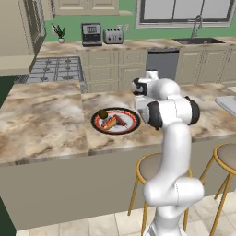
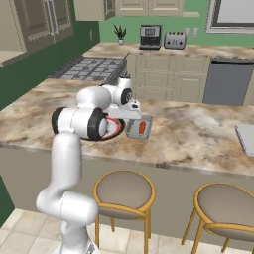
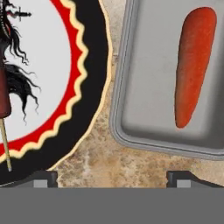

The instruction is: Place one cooked food and one vegetable from the large plate to each tupperware container.

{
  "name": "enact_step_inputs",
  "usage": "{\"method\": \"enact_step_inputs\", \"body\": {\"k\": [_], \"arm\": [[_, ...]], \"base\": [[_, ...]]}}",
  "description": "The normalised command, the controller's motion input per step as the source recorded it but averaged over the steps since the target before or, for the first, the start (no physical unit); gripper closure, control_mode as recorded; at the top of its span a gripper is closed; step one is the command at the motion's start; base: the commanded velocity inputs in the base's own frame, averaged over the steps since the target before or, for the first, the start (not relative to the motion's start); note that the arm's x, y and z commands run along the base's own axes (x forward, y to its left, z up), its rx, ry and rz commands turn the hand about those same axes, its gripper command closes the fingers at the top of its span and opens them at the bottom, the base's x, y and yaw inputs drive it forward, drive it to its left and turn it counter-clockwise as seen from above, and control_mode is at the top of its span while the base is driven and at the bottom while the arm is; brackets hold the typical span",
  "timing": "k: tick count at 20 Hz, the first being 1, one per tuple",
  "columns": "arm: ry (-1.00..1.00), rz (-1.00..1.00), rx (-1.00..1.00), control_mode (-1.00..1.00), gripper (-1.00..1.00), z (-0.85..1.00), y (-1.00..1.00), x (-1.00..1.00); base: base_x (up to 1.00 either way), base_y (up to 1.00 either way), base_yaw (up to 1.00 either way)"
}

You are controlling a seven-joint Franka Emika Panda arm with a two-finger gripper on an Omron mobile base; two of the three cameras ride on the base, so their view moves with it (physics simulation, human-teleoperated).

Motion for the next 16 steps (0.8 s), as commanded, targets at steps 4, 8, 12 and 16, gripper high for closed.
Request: {"method": "enact_step_inputs", "body": {"k": [4,8,12,16], "arm": [[-0.35,0.1,-0.03,-1.0,-1.0,0.67,0.77,-0.88],[0.03,0.05,-0.02,-1.0,-1.0,0.32,0.68,-0.05],[0.13,0.01,0.0,-1.0,-1.0,-0.13,0.4,0.0],[0.09,0.04,0.0,-1.0,-1.0,-0.01,0.27,0.12]], "base": [[0.0,0.0,0.0],[0.0,0.0,0.0],[0.0,0.0,0.0],[0.0,0.0,0.0]]}}
